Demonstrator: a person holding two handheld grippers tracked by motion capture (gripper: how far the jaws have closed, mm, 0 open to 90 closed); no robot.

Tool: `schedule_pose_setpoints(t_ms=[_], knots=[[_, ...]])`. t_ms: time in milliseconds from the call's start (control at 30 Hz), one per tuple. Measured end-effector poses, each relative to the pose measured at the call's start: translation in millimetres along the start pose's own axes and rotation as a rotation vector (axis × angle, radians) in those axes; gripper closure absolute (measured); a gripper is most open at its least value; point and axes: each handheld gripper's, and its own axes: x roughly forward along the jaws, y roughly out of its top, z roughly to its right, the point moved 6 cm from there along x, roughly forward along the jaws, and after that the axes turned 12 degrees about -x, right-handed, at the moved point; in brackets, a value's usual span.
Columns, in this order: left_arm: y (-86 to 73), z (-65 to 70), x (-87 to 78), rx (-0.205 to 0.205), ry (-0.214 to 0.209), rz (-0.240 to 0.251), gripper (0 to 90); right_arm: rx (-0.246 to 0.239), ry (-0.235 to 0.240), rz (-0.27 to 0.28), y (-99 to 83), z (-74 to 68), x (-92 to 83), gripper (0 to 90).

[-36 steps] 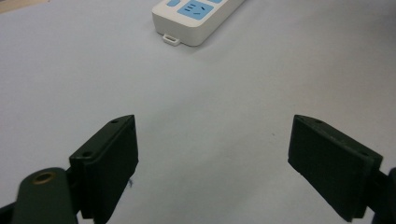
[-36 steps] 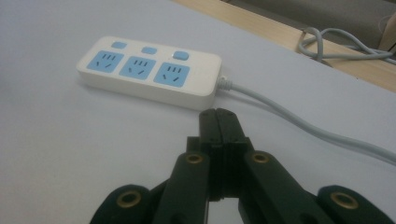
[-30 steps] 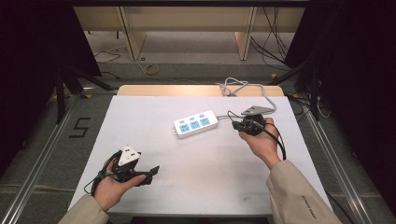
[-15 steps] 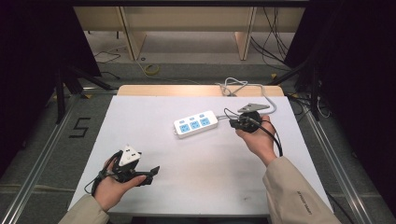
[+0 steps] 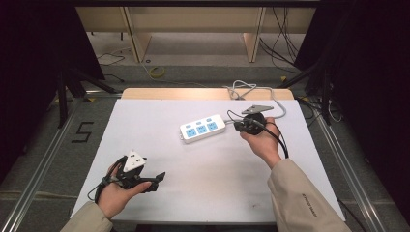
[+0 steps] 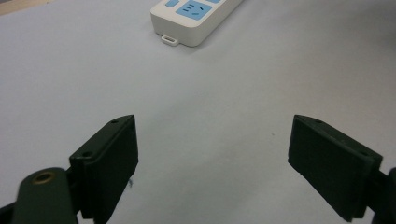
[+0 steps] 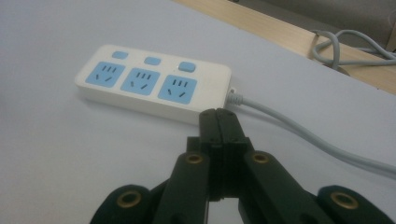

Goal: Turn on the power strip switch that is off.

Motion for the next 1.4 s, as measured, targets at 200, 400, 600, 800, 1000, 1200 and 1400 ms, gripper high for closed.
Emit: schedule_pose_setpoints(t_ms=[200,400,600,800,1000,1200,1400], knots=[[0.4,0.4,0.1,0.0,0.001,0.001,15.4,-0.003,0.004,-0.003,4.0,-2.3,2.8,90.0],[0.5,0.4,0.0,0.0,0.003,0.003,15.3,-0.003,0.003,-0.003,7.6,-2.7,5.7,90.0],[0.7,1.0,0.3,-0.001,0.003,0.006,15.3,-0.007,0.005,-0.007,10.8,-3.4,8.5,90.0],[0.6,1.4,0.3,-0.002,0.002,0.004,15.3,-0.009,0.007,-0.01,13.0,-3.5,11.2,90.0],[0.5,1.6,0.6,0.0,0.001,0.003,15.3,-0.006,0.012,-0.009,15.4,-4.9,15.0,90.0],[0.6,1.5,0.9,0.002,0.001,0.001,15.3,-0.005,0.014,-0.012,16.0,-5.7,18.3,90.0],[0.6,1.5,0.9,0.003,0.001,0.001,15.3,-0.006,0.014,-0.011,19.1,-6.0,20.4,90.0]])
